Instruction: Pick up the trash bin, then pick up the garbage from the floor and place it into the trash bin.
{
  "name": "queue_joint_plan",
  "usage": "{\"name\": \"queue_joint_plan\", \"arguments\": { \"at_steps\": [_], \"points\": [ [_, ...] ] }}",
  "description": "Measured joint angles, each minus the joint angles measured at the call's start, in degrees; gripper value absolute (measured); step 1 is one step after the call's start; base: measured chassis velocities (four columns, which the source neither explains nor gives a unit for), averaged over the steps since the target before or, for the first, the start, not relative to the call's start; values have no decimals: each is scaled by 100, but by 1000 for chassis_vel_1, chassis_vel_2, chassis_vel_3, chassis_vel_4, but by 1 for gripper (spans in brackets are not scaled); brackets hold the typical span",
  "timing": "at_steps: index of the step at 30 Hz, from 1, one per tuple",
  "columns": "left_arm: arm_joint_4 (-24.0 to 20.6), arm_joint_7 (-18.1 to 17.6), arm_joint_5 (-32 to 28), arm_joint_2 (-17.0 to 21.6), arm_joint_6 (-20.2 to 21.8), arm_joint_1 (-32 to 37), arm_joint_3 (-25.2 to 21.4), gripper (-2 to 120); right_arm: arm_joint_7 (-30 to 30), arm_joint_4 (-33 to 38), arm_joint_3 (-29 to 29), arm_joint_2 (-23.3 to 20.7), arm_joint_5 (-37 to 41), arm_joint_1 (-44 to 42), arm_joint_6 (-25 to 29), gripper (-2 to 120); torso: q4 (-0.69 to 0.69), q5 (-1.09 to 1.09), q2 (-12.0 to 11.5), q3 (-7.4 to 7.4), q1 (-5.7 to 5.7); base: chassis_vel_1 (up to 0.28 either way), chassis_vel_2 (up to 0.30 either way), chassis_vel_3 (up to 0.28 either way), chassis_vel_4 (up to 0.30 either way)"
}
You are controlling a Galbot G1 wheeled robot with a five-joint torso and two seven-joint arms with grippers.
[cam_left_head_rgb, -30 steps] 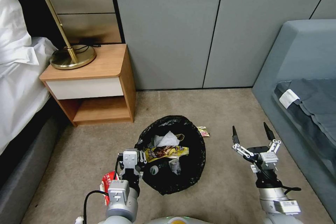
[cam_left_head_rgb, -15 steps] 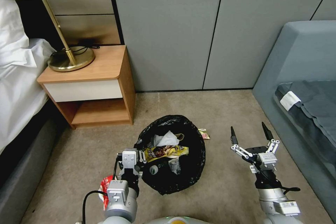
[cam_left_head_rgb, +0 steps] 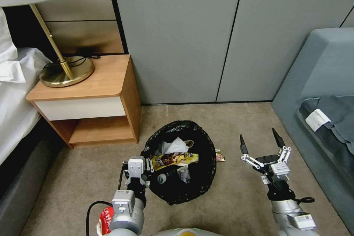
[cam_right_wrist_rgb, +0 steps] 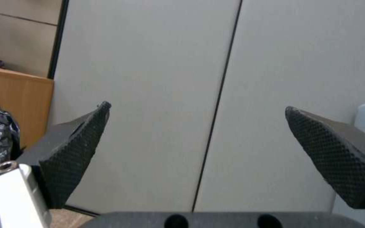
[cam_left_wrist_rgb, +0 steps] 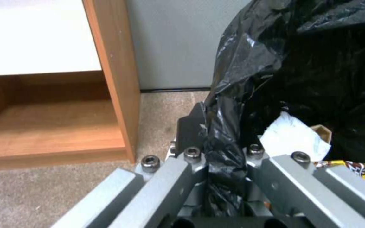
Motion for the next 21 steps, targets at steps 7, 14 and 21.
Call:
{"name": "queue_joint_plan", "arguments": {
  "at_steps": [7, 14, 21],
  "points": [
    [-61, 1, -41, 41, 3, 16, -89, 0, -254, -195, 93, -293, -46, 312, -104, 100, 1, 0, 0, 0, 0, 0, 0, 0, 0],
    [-72, -13, -102, 73, 29, -54, -220, 0, -917, -892, -30, -806, -141, 921, -494, 100, -1, 0, 0, 0, 0, 0, 0, 0, 0],
    [-43, -14, -156, 62, 32, -81, -338, 0, -1788, -1606, -530, -1412, -411, 1562, -1045, 100, 1, 0, 0, 0, 0, 0, 0, 0, 0]
  ]
}}
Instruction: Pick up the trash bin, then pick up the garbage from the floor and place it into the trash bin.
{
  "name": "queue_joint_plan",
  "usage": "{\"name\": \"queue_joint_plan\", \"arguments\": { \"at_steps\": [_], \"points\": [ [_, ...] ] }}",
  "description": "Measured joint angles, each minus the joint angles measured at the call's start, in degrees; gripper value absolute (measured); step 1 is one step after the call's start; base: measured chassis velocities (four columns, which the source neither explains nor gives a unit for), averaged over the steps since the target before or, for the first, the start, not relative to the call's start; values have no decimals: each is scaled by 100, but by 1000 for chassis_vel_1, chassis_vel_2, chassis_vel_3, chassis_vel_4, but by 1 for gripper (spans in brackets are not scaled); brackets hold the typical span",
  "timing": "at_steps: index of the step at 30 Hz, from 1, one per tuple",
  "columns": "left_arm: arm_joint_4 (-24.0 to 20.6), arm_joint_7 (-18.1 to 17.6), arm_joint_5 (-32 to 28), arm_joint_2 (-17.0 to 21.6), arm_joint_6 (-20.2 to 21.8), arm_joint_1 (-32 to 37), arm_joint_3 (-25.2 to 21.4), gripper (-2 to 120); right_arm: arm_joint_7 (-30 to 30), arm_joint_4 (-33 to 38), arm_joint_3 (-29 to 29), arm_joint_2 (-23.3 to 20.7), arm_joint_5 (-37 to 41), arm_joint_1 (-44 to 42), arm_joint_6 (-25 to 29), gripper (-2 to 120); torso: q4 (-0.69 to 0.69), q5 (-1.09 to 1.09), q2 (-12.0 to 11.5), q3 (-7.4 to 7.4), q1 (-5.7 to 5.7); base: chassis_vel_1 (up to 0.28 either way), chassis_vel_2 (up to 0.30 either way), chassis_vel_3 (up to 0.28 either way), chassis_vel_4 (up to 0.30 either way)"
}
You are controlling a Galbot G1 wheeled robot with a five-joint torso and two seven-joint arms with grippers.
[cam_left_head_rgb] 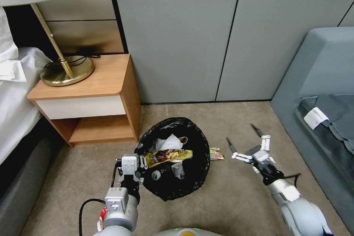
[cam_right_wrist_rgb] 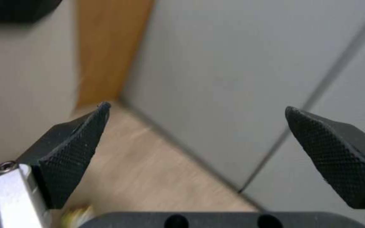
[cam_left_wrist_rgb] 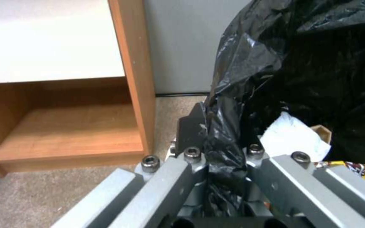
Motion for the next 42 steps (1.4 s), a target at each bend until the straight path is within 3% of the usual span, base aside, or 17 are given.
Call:
{"name": "queue_joint_plan", "arguments": {
  "at_steps": [3, 8, 12, 16, 24, 42],
  "points": [
    [6, 1, -6, -22, 0, -6, -41, 0, -487, -586, -268, -236, -576, 465, -125, 100, 0, 1, 0, 0, 0, 0, 0, 0, 0],
    [6, 1, 14, -51, 3, 41, -68, 0, -790, -1339, -496, -360, -1269, 974, -10, 100, -1, 1, 0, 0, 0, 0, 0, 0, 0],
    [5, 1, 33, -69, 3, 80, -89, 0, -899, -1709, -617, -355, -1433, 1241, 109, 100, -1, 1, 0, 0, 0, 0, 0, 0, 0],
    [1, 2, 77, -130, 3, 127, -113, 0, -1026, -2563, -850, -122, -1660, 1885, 308, 100, 1, 1, 0, 0, 0, 0, 0, 0, 0],
    [20, 2, 134, -204, -1, 175, -153, 0, -1063, -3651, -1162, 153, -1753, 2500, 410, 100, 0, 0, 0, 0, -1, 0, 0, 0, 0],
    [63, 1, 222, -263, -12, 247, -135, 0, -697, -4996, -1319, 596, -2005, 3143, 488, 100, 0, 0, 0, 0, 0, 0, 0, 0, 0]
  ]
}}
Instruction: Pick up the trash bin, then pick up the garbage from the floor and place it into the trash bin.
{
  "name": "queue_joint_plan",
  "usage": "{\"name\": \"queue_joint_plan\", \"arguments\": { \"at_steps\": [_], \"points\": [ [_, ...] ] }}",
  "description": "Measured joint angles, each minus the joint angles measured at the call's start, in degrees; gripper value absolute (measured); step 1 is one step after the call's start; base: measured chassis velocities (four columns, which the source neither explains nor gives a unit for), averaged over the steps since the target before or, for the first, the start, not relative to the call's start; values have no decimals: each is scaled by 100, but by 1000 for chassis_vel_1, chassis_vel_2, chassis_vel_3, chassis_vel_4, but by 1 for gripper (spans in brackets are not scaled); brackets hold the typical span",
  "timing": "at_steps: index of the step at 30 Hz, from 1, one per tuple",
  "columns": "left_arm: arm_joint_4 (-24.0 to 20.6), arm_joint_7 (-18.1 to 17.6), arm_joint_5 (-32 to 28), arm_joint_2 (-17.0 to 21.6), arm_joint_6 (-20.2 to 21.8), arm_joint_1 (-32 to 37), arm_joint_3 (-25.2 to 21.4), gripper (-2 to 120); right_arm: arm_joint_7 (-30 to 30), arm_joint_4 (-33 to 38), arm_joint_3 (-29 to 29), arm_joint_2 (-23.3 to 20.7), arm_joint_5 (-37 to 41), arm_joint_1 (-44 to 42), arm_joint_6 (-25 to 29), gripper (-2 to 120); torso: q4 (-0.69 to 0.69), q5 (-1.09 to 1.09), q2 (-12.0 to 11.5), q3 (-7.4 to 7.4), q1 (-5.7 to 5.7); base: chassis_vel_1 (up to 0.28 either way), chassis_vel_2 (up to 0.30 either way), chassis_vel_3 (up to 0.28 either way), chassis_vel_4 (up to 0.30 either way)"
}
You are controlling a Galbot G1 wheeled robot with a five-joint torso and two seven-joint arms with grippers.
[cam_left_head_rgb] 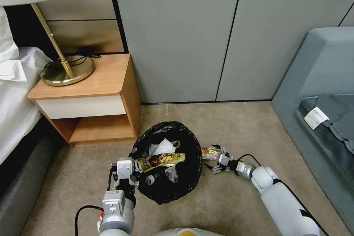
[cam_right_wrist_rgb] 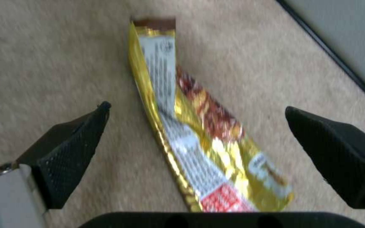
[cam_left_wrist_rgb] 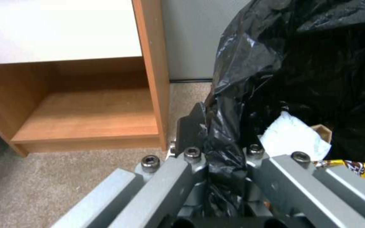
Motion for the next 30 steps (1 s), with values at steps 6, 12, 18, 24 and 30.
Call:
{"name": "queue_joint_plan", "arguments": {
  "at_steps": [6, 12, 18, 24, 30],
  "points": [
    [-39, 0, 43, 5, -7, 61, 7, 0, 150, -397, 95, 99, -75, 157, 12, 100, 0, 1, 0, 0, 0, 0, 0, 0, 0],
    [-63, 1, 131, -5, -28, 138, 24, 0, 305, -969, 254, 225, -273, 513, 19, 98, 1, 0, 0, 0, 0, 0, 0, 0, 0],
    [-94, 2, 180, -14, -42, 185, 25, 0, 397, -1286, 311, 272, -329, 691, 27, 83, 0, 1, 0, 0, 0, 0, 0, 0, 0],
    [-105, 2, 198, -18, -46, 204, 23, 0, 412, -1375, 287, 323, -359, 802, 17, 60, 0, 0, 0, 0, 0, 0, 0, 0, 0],
    [-120, 2, 200, -22, -52, 212, 23, 0, 451, -1493, 280, 405, -447, 847, -6, 39, 1, 0, 0, 0, 0, 0, 0, 0, 0]
  ]
}}
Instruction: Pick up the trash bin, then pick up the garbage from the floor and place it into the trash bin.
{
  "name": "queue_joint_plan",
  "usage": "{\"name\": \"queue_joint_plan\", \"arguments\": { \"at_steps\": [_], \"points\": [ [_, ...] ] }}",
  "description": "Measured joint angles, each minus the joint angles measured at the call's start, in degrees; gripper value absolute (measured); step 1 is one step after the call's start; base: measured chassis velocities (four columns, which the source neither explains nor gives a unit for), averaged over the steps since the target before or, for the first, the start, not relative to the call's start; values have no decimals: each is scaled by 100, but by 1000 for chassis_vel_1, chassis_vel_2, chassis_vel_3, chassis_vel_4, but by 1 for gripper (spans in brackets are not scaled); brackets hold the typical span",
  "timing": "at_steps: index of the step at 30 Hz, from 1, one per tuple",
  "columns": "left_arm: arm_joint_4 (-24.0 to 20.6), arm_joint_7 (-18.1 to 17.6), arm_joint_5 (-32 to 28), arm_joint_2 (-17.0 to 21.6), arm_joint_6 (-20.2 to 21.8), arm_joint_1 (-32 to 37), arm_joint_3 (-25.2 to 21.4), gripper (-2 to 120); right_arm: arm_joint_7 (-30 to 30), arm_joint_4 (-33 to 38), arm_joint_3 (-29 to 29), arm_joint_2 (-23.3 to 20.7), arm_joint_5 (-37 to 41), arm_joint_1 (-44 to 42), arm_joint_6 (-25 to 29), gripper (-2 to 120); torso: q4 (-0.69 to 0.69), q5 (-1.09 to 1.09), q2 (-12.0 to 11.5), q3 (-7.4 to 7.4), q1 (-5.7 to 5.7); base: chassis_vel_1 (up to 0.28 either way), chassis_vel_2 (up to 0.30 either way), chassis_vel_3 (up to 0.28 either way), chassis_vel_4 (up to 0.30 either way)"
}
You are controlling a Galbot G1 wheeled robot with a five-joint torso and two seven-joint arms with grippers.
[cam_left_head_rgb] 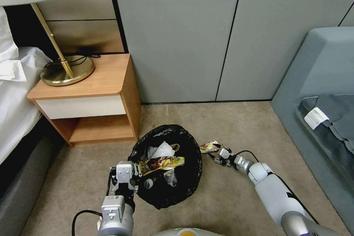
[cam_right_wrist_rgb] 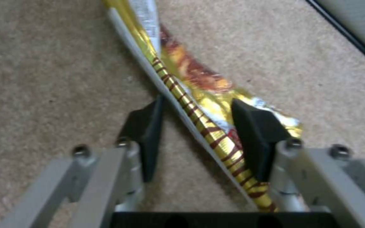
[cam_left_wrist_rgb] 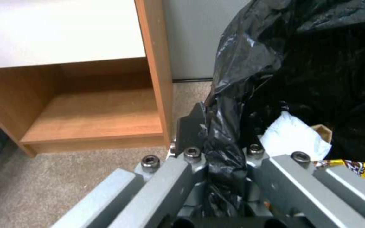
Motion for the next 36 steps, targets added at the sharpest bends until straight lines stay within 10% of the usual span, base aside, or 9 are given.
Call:
{"name": "queue_joint_plan", "arguments": {
  "at_steps": [10, 28, 36],
  "points": [
    [-4, 2, -35, 12, -5, -31, 0, 0, 38, 9, 10, 54, 19, -99, -55, 0, 0, 0, 0, 0, 0, 0, 0, 0, 0],
    [53, 7, -154, 81, 13, -166, 12, 0, 252, 667, 75, -135, 1297, -802, -326, 0, 0, 1, 0, 0, 0, 0, 0, 0, 0],
    [31, 8, -252, 162, 25, -223, 15, 0, 1080, 1403, 96, -258, 3166, -1245, -768, 0, -1, 0, 0, 0, 0, 0, 0, 0, 0]
  ]
}}
